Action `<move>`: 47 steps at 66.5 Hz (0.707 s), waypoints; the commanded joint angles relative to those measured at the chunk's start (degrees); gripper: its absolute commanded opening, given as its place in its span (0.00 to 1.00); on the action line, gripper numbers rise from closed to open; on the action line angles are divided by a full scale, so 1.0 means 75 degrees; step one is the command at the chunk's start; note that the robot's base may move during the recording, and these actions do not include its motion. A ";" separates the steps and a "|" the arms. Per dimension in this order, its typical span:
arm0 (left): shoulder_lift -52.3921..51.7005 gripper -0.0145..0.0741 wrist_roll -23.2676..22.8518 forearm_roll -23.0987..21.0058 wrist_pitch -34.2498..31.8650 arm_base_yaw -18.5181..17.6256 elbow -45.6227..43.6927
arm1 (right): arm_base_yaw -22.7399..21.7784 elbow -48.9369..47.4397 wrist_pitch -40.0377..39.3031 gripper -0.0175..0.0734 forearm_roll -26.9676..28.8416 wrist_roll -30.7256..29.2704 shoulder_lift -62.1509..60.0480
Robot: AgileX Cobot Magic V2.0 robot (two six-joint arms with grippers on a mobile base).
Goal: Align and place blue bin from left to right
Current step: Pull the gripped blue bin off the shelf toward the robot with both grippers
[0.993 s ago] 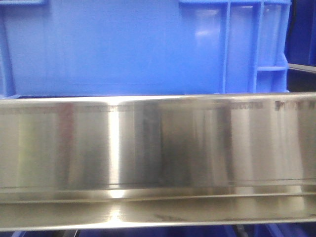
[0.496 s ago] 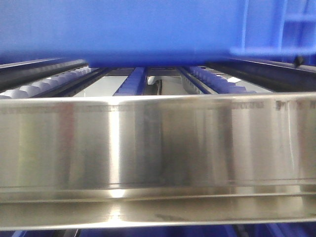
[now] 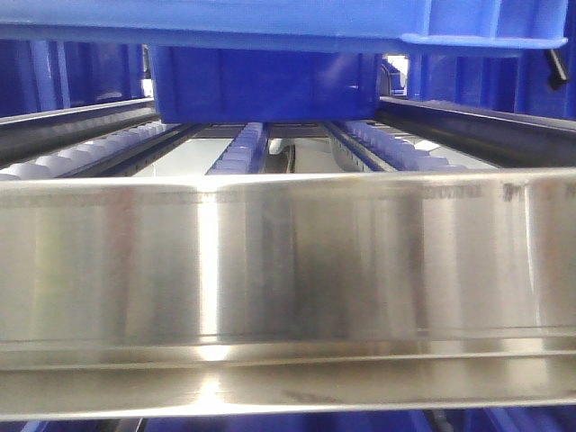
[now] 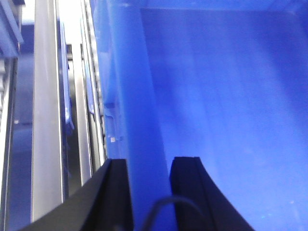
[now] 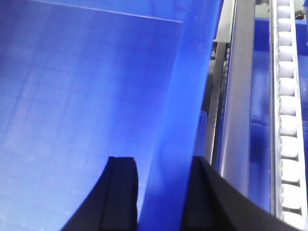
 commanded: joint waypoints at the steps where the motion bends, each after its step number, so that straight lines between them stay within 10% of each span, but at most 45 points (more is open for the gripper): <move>1: -0.0215 0.04 0.0082 -0.0116 -0.0510 0.0014 -0.0088 | -0.0003 -0.0155 -0.0393 0.02 -0.0017 -0.0196 -0.0205; 47: -0.0215 0.04 0.0082 -0.0062 -0.1355 0.0014 -0.0088 | -0.0003 -0.0155 -0.0393 0.02 -0.0017 -0.0196 -0.0205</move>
